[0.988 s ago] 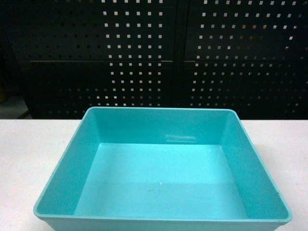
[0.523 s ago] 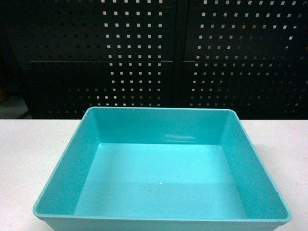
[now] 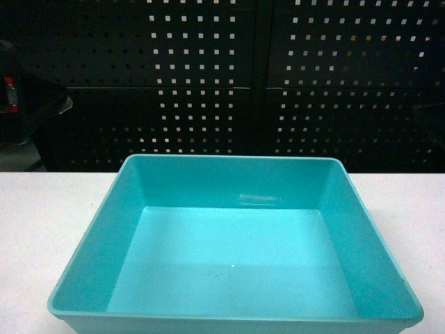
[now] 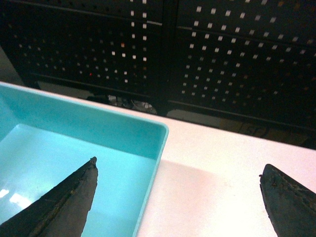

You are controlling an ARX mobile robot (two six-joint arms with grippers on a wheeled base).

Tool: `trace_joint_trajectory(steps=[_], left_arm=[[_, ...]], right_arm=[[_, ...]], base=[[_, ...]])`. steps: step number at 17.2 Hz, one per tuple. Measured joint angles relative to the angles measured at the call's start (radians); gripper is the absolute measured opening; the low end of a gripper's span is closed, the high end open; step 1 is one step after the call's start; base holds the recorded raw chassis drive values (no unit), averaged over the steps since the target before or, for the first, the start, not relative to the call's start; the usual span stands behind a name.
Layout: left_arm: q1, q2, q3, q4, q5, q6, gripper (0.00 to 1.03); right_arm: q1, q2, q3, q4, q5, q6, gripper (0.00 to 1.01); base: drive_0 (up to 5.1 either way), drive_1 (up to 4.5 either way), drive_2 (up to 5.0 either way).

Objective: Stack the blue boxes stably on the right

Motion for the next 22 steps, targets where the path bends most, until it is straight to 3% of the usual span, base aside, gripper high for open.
trace_joint_trajectory(steps=[8,12,15,19,22], left_arm=[[-0.038,0.090,0.040,-0.006,-0.033,0.010,0.98],[-0.096,0.216,0.066,-0.042,-0.051,0.012,0.98],[-0.110,0.342,0.056,-0.002,-0.065,0.008,0.98],[-0.111,0.494,0.034,0.061,-0.103,0.013,0.98],[-0.130,0.525,0.037,0.074,-0.116,0.006,0.98]], right_arm=[[0.039,0.098,0.026,-0.002,0.013,-0.006,0.98],[0.070,0.233,0.055,0.009,0.024,-0.009,0.98],[0.082,0.365,0.040,0.085,0.037,-0.006,0.98],[0.060,0.507,-0.006,0.169,0.027,-0.008,0.98],[0.053,0.551,-0.012,0.201,0.025,0.021,0.98]], base=[[0.0,0.00,0.0],[0.0,0.00,0.0],[0.0,0.00,0.0],[0.0,0.00,0.0],[0.0,0.00,0.0]])
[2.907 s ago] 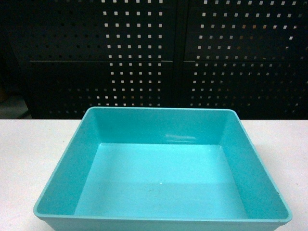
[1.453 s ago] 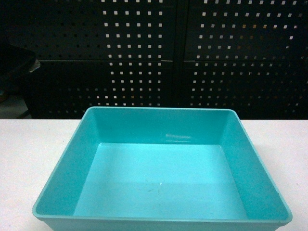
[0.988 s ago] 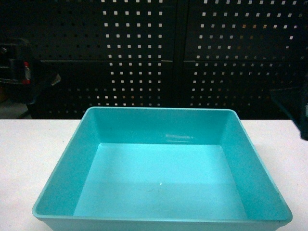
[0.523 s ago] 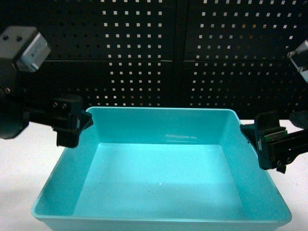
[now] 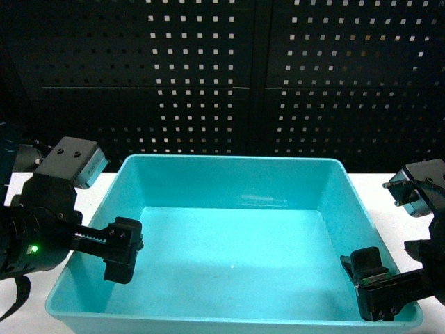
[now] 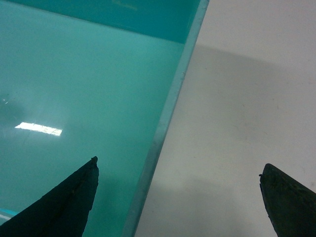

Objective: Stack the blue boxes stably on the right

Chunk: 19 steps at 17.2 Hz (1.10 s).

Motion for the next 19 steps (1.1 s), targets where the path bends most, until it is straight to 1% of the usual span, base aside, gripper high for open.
trace_joint_trajectory(steps=[1,2,3,4,7,9,10,11,12,13,16,17,18,19], left_arm=[[-0.003,0.011,0.002,0.000,-0.013,-0.005,0.98],[-0.006,0.017,0.002,0.002,-0.024,-0.012,0.98],[-0.007,0.018,0.004,0.002,-0.040,-0.024,0.98],[-0.007,0.018,0.006,0.004,-0.044,-0.031,0.98],[-0.006,0.018,0.010,-0.002,-0.059,-0.047,0.98],[-0.006,0.018,0.013,-0.008,-0.059,-0.051,0.98],[-0.005,0.017,0.015,-0.009,-0.060,-0.056,0.98],[-0.003,0.012,0.018,-0.021,-0.060,-0.063,0.98],[-0.001,0.003,0.023,-0.040,-0.060,-0.076,0.98],[0.000,-0.008,0.031,-0.064,-0.058,-0.092,0.98],[-0.012,-0.042,0.060,-0.134,-0.056,-0.144,0.98],[-0.029,-0.054,0.063,-0.173,-0.060,-0.183,0.98],[-0.061,-0.071,0.058,-0.227,-0.079,-0.259,0.97],[-0.069,-0.077,0.050,-0.229,-0.104,-0.274,0.86]], right_arm=[[0.002,0.009,0.000,0.004,0.001,0.000,0.97],[0.002,0.013,0.000,0.007,-0.005,0.004,0.89],[0.002,0.014,0.001,0.007,-0.004,0.004,0.80],[0.002,0.014,0.001,0.008,-0.005,0.004,0.72],[0.012,0.014,0.001,0.013,-0.002,0.003,0.45],[0.021,0.014,0.001,0.013,-0.002,0.004,0.27],[0.022,0.014,0.001,0.014,0.000,0.010,0.18],[0.022,0.014,0.001,0.019,0.006,0.041,0.11],[0.021,0.014,0.001,0.021,-0.005,0.064,0.08],[0.021,0.014,0.000,0.021,-0.005,0.072,0.08],[0.021,0.014,-0.004,0.027,-0.003,0.076,0.08],[0.022,0.015,-0.008,0.035,-0.001,0.077,0.08],[0.022,0.016,-0.021,0.056,0.007,0.077,0.08],[0.022,0.016,-0.025,0.061,0.008,0.077,0.08]], base=[[0.0,0.00,0.0],[0.0,0.00,0.0],[0.0,0.00,0.0],[0.0,0.00,0.0],[0.0,0.00,0.0],[0.0,0.00,0.0],[0.0,0.00,0.0],[0.0,0.00,0.0],[0.0,0.00,0.0],[0.0,0.00,0.0],[0.0,0.00,0.0],[0.0,0.00,0.0],[0.0,0.00,0.0],[0.0,0.00,0.0]])
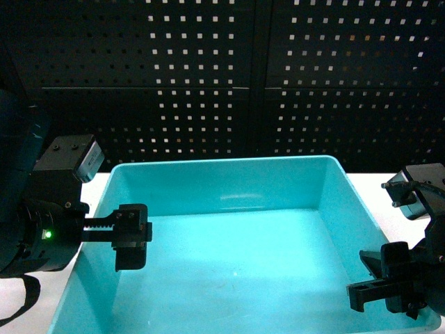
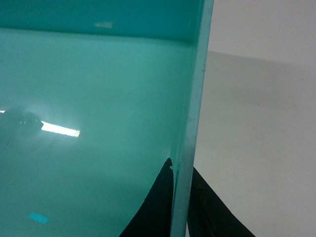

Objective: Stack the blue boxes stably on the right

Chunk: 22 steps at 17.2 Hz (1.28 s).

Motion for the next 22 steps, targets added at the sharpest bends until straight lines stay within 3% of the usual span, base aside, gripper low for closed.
trace_joint_trajectory(steps=[2,4,7,9,12,17,22], left_arm=[[-0.003,0.000,-0.029,-0.016,-0.045,-0.029,0.59],[-0.003,0.000,-0.038,-0.021,-0.045,-0.041,0.44],[-0.018,-0.006,-0.040,-0.021,-0.028,-0.056,0.07],[-0.027,-0.009,-0.039,-0.031,-0.015,-0.084,0.05],[-0.026,-0.009,-0.042,-0.016,-0.015,-0.085,0.05],[-0.020,-0.094,-0.050,-0.005,-0.021,-0.037,0.05],[-0.003,-0.258,0.079,-0.064,-0.013,-0.001,0.05]], right_arm=[[0.000,0.000,-0.007,0.010,0.005,0.000,0.08],[0.000,0.000,-0.009,0.012,0.006,0.000,0.08],[0.000,0.000,-0.016,0.025,0.006,0.000,0.07],[0.001,0.000,-0.019,0.030,0.006,-0.001,0.07],[0.002,-0.001,-0.023,0.038,0.006,-0.001,0.07],[-0.023,-0.109,-0.011,-0.050,0.000,0.002,0.07],[-0.052,-0.307,0.134,-0.183,-0.017,-0.005,0.07]], base=[[0.0,0.00,0.0],[0.0,0.00,0.0],[0.0,0.00,0.0],[0.0,0.00,0.0],[0.0,0.00,0.0],[0.0,0.00,0.0],[0.0,0.00,0.0]])
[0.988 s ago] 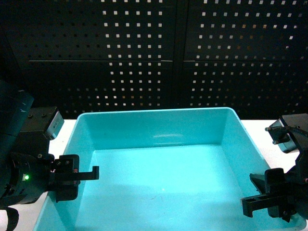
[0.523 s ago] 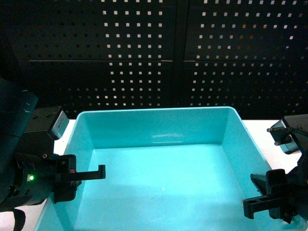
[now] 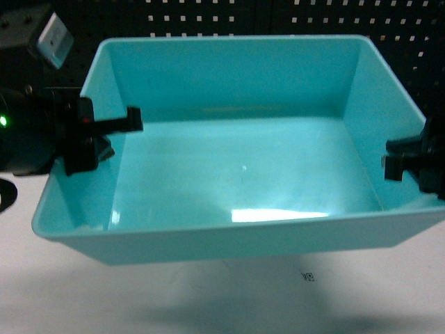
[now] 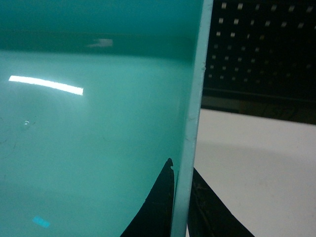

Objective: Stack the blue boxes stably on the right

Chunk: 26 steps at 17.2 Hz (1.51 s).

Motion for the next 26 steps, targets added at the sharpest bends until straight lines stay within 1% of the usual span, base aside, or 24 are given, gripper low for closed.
trace_joint_trajectory(steps=[2,5,6,9,15,26], left_arm=[[-0.002,-0.043,0.029,-0.018,0.000,0.003,0.05],[-0.008,-0.060,0.034,-0.012,-0.009,0.010,0.05],[-0.008,-0.060,0.024,0.001,-0.008,0.009,0.05],[-0.008,-0.064,-0.022,0.108,-0.019,0.011,0.05],[-0.008,-0.068,-0.022,0.113,-0.019,0.011,0.05],[-0.008,-0.068,-0.022,0.113,-0.019,0.013,0.05]], right_arm=[[-0.001,-0.051,0.035,-0.030,-0.001,-0.002,0.07],[-0.001,-0.068,0.046,-0.033,0.000,-0.005,0.07],[-0.001,-0.068,0.045,-0.026,0.000,-0.006,0.07],[0.000,-0.073,0.036,0.009,0.001,-0.019,0.07],[0.000,-0.079,0.035,0.011,0.001,-0.023,0.07],[0.000,-0.079,0.035,0.010,0.001,-0.023,0.07]], base=[[0.0,0.00,0.0],[0.0,0.00,0.0],[0.0,0.00,0.0],[0.0,0.00,0.0],[-0.1,-0.11,-0.1],[-1.7,-1.75,-1.7]])
